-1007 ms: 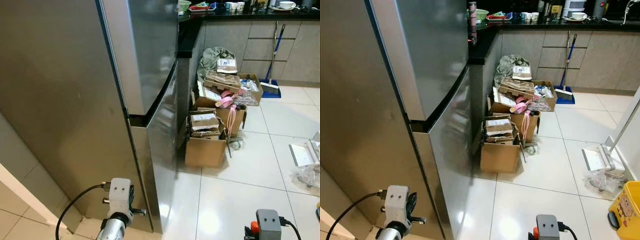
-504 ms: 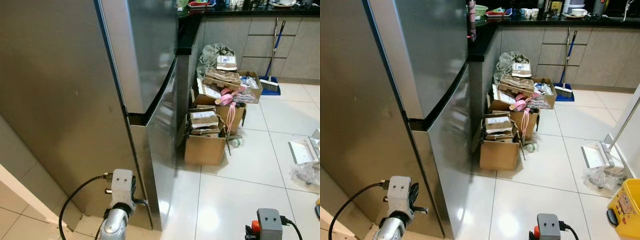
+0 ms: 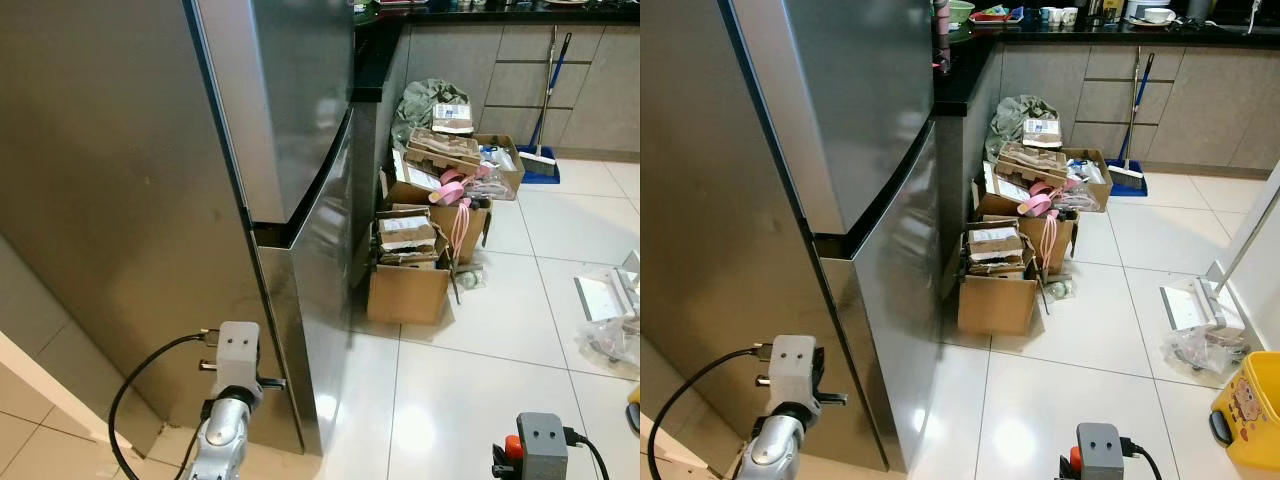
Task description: Restocking fridge
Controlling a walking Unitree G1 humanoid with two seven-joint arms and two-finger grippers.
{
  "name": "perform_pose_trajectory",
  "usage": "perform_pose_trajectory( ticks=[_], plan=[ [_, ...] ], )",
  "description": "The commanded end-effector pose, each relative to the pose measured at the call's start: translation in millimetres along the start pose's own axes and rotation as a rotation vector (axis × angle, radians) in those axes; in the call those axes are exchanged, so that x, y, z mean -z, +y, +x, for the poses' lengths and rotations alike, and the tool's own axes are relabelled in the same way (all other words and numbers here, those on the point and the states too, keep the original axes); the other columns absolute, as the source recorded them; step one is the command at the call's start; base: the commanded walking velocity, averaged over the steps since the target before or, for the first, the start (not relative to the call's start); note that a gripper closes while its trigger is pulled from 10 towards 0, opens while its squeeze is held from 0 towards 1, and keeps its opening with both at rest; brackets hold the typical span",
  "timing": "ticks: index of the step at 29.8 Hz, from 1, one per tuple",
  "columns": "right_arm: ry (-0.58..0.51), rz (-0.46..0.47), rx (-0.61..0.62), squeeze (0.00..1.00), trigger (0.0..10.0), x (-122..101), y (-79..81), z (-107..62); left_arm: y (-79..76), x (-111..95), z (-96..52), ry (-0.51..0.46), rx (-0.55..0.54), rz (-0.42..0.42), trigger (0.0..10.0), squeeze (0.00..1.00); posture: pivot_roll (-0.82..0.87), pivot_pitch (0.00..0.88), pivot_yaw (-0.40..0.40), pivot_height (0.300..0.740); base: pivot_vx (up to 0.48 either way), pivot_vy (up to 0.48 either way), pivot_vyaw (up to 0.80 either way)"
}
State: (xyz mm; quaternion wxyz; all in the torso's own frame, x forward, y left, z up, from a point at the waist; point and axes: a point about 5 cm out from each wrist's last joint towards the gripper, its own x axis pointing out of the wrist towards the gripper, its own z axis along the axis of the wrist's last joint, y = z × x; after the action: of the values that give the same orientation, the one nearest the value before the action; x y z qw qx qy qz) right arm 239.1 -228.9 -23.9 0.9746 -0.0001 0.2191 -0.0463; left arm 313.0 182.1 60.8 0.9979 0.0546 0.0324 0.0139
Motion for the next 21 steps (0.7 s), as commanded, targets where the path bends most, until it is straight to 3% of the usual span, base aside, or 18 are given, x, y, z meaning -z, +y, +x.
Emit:
perform_pose_trajectory(
  ticks=[1,10,21],
  plan=[
    [0.006,0.009,0.011,0.0,10.0,2.8,-3.2,-2.5,7.5,4.3,-1.0,0.016,-0.009,0.035,10.0,0.0,-0.06,0.164,0.03,0.74,0.0,0.0,0.0],
    [-0.005,0.005,0.006,0.0,10.0,-0.3,-2.9,-1.5,9.6,0.2,7.1,0.021,-0.013,0.035,10.0,0.0,-0.07,0.175,0.023,0.74,0.0,0.0,0.0],
    [-0.015,-0.001,0.008,0.0,10.0,-2.4,-4.8,-1.5,-0.7,-6.6,16.0,0.011,0.021,0.01,10.0,0.0,-0.08,0.183,0.024,0.74,0.0,0.0,0.0]
  ],
)
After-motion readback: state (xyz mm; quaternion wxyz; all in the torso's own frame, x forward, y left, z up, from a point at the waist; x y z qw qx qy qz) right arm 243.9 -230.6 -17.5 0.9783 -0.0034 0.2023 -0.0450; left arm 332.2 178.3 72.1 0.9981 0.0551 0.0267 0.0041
